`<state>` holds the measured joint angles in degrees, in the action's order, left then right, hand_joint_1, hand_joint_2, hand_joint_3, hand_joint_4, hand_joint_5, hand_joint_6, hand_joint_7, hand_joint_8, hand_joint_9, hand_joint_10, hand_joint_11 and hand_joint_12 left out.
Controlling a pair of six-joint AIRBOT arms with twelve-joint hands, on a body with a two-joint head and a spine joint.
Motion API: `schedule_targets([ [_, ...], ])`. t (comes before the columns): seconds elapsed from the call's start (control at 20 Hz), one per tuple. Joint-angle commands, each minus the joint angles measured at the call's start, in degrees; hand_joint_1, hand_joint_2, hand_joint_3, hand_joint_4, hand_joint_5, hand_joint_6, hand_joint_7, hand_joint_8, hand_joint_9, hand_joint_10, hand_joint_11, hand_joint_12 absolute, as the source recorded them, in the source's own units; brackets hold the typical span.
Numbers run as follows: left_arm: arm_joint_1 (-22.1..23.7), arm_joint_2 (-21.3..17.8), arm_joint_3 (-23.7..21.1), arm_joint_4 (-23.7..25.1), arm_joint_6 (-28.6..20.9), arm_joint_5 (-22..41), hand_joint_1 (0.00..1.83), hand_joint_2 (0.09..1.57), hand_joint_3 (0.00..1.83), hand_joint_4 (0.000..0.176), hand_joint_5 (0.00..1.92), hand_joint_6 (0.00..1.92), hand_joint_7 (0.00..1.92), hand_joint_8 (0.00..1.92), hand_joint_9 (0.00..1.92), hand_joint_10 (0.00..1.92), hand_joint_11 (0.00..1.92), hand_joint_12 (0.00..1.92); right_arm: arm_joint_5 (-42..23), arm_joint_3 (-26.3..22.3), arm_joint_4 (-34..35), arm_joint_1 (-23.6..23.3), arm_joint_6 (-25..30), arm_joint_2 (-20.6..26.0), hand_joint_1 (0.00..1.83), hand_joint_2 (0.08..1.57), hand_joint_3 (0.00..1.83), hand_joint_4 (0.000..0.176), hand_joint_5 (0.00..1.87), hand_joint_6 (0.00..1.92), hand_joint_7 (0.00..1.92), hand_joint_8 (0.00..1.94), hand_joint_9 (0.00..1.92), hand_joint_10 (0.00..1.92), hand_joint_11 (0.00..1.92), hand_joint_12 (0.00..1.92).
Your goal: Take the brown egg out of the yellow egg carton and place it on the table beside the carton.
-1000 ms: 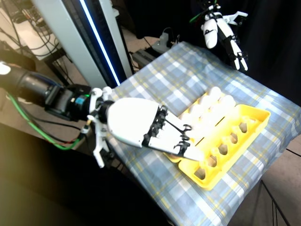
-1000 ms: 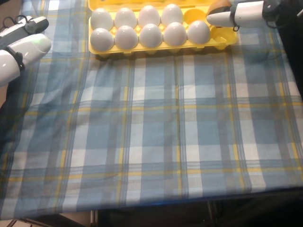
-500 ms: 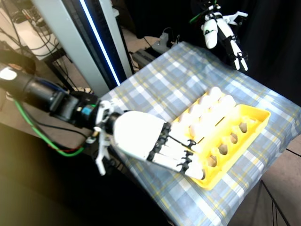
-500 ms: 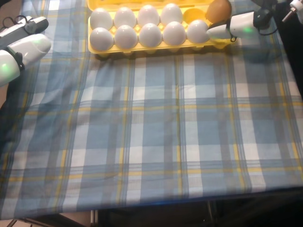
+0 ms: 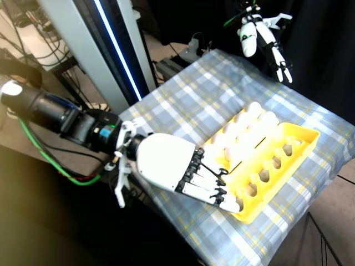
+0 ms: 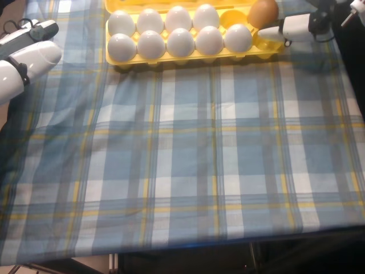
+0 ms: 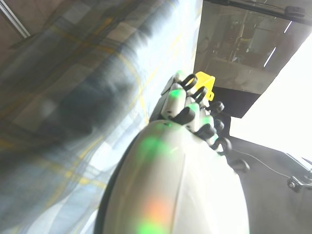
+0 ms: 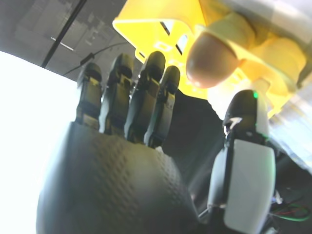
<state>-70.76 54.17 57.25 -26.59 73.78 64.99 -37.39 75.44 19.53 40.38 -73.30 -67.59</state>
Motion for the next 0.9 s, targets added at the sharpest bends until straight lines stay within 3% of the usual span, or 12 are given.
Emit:
schedule_targets([
  [0.0,0.7,0.2,0.3,0.5,-0.4,6.8,0.0,1.22,0.0,0.004,0.22,0.0,0.03,0.0,0.0,0.0,0.0,0.0,-6.0,-0.3,-0.1,-0.9,-2.0,0.1,0.91,0.98,0.01,0.0,0.74,0.01,0.76,0.0,0.36,0.01,0.0,0.0],
  [0.1,0.7,0.2,0.3,0.5,-0.4,6.8,0.0,1.22,0.0,0.007,0.22,0.0,0.02,0.0,0.0,0.0,0.0,0.0,-5.7,-0.7,0.4,-0.9,-4.6,0.1,0.93,0.99,0.01,0.0,0.78,0.01,0.8,0.01,0.41,0.01,0.0,0.0],
  [0.3,0.7,0.2,0.3,0.5,-0.4,6.8,0.0,1.21,0.0,0.014,0.22,0.0,0.02,0.0,0.0,0.0,0.0,0.0,-5.7,-0.8,0.6,-0.9,-4.6,0.1,0.93,1.04,0.0,0.0,0.91,0.01,0.91,0.01,0.49,0.01,0.0,0.0],
  [0.35,0.7,0.2,0.3,0.4,-0.4,6.8,0.0,1.21,0.0,0.014,0.22,0.0,0.02,0.0,0.0,0.0,0.0,0.0,-5.7,-0.9,0.6,-0.9,-4.6,0.2,1.0,1.09,0.0,0.139,0.99,0.73,0.94,0.02,0.51,0.02,0.0,0.0],
  [0.4,0.7,0.2,0.3,0.4,-0.4,6.8,0.0,1.21,0.0,0.013,0.22,0.0,0.03,0.0,0.0,0.0,0.0,0.0,-5.8,-1.1,0.6,-0.9,-4.6,0.5,1.0,1.11,0.01,0.169,0.95,0.97,0.95,0.01,0.51,0.01,0.0,0.0],
  [0.5,0.7,0.2,0.3,0.4,-0.4,6.8,0.0,1.22,0.0,0.004,0.22,0.0,0.02,0.0,0.0,0.0,0.0,0.0,-6.5,-1.6,0.6,-0.9,-4.6,0.9,1.01,1.12,0.0,0.173,0.95,1.01,0.98,0.01,0.54,0.01,0.0,0.0],
  [0.55,0.7,0.2,0.3,0.4,-0.4,6.8,0.0,1.21,0.0,0.016,0.22,0.0,0.02,0.0,0.0,0.0,0.0,0.0,-6.9,-1.9,0.5,-0.9,-4.6,1.1,1.01,1.12,0.0,0.175,0.95,1.01,0.99,0.01,0.55,0.01,0.0,0.0],
  [0.65,0.7,0.2,0.3,0.4,-0.4,6.8,0.0,1.21,0.0,0.02,0.21,0.0,0.02,0.0,0.0,0.0,0.0,0.0,-7.9,-2.9,0.1,-0.9,-4.6,1.8,1.01,1.12,0.0,0.176,0.95,1.01,0.98,0.0,0.53,0.0,0.0,0.0],
  [0.7,0.7,0.2,0.3,0.4,-0.4,6.8,0.0,1.21,0.0,0.02,0.21,0.0,0.02,0.0,0.0,0.0,0.0,0.0,-8.4,-3.3,-0.1,-0.9,-4.6,2.1,1.01,1.12,0.0,0.167,0.95,1.02,0.98,0.0,0.53,0.0,0.0,0.0],
  [0.8,0.7,0.2,0.3,0.4,-0.4,6.7,0.0,1.22,0.0,0.015,0.22,0.0,0.02,0.0,0.0,0.0,0.0,0.0,-9.5,-4.4,-0.6,-1.0,-4.6,2.9,1.02,1.13,0.0,0.124,0.95,1.03,0.98,0.0,0.51,0.0,0.0,0.0],
  [0.85,0.7,0.2,0.3,0.4,-0.4,6.7,0.0,1.22,0.0,0.015,0.22,0.0,0.02,0.0,0.0,0.0,0.0,0.0,-10.1,-5.4,-1.1,-1.2,-4.6,3.7,1.03,1.13,0.0,0.117,0.95,1.03,0.98,0.0,0.5,0.0,0.0,0.0],
])
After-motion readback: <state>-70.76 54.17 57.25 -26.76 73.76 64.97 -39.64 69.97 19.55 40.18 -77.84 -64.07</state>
